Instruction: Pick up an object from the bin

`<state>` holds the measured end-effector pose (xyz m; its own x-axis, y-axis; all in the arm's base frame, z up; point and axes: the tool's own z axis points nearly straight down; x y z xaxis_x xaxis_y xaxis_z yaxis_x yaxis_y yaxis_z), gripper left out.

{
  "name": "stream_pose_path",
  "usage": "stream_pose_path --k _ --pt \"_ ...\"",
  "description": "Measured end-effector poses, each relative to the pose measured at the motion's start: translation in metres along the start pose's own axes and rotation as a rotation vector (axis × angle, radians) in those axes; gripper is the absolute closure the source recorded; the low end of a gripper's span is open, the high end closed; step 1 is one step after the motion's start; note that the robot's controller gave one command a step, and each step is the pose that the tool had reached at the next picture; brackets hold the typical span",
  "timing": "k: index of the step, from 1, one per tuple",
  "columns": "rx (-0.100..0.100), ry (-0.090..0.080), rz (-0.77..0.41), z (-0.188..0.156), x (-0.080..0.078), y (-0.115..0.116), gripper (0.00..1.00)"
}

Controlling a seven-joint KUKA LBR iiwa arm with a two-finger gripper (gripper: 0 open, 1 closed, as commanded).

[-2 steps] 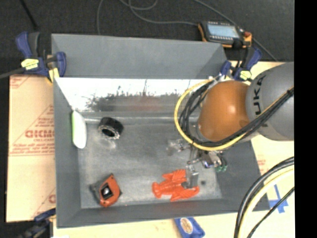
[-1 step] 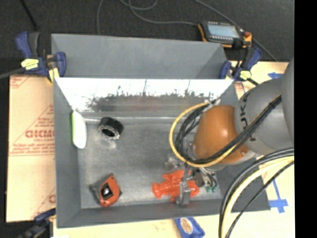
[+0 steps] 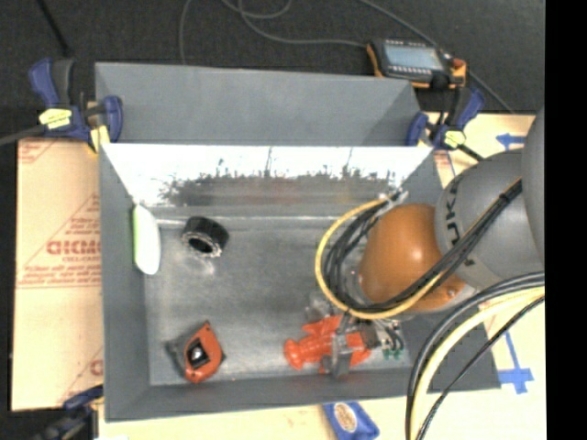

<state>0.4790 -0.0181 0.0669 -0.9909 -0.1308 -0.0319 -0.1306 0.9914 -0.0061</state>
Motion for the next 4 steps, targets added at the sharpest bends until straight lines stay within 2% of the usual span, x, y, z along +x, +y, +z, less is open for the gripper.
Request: stream_pose_path --k 2,4 --pt "-0.002 0.008 -0.01 -0.006 0.0 0.0 1.0" --pt "-0.003 0.022 -0.009 -0.042 0.0 0.0 1.0"
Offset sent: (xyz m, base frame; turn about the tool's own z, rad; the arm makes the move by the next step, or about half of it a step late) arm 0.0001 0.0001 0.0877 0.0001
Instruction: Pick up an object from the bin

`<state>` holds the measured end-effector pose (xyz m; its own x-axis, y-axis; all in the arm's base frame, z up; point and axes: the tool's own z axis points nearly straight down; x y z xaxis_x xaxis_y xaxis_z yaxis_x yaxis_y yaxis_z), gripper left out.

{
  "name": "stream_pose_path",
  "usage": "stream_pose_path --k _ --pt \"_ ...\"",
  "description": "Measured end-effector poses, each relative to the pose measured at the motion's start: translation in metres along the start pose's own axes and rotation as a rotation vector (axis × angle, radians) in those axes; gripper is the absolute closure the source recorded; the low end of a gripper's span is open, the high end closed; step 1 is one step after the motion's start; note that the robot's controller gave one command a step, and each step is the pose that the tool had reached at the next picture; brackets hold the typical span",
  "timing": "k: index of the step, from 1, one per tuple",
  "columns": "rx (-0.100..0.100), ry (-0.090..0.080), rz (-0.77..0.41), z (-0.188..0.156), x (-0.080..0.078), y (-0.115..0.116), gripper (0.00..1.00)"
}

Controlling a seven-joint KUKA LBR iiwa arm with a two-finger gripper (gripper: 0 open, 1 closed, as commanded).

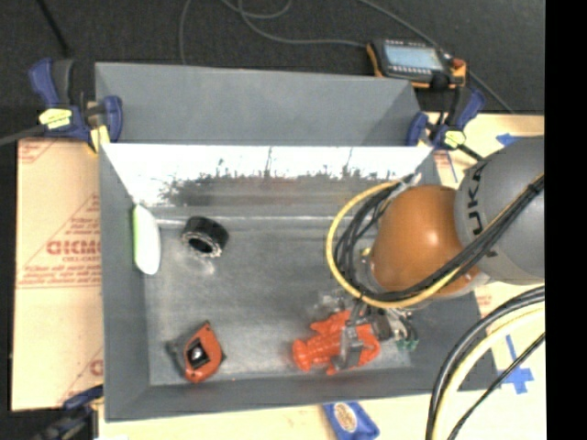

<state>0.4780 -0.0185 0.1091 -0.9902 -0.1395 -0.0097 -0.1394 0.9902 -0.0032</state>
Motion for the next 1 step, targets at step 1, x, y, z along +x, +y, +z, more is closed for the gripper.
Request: stream_pose_path --k 1 --pt "0.0 0.003 0.001 -0.007 0.0 -0.0003 1.0"
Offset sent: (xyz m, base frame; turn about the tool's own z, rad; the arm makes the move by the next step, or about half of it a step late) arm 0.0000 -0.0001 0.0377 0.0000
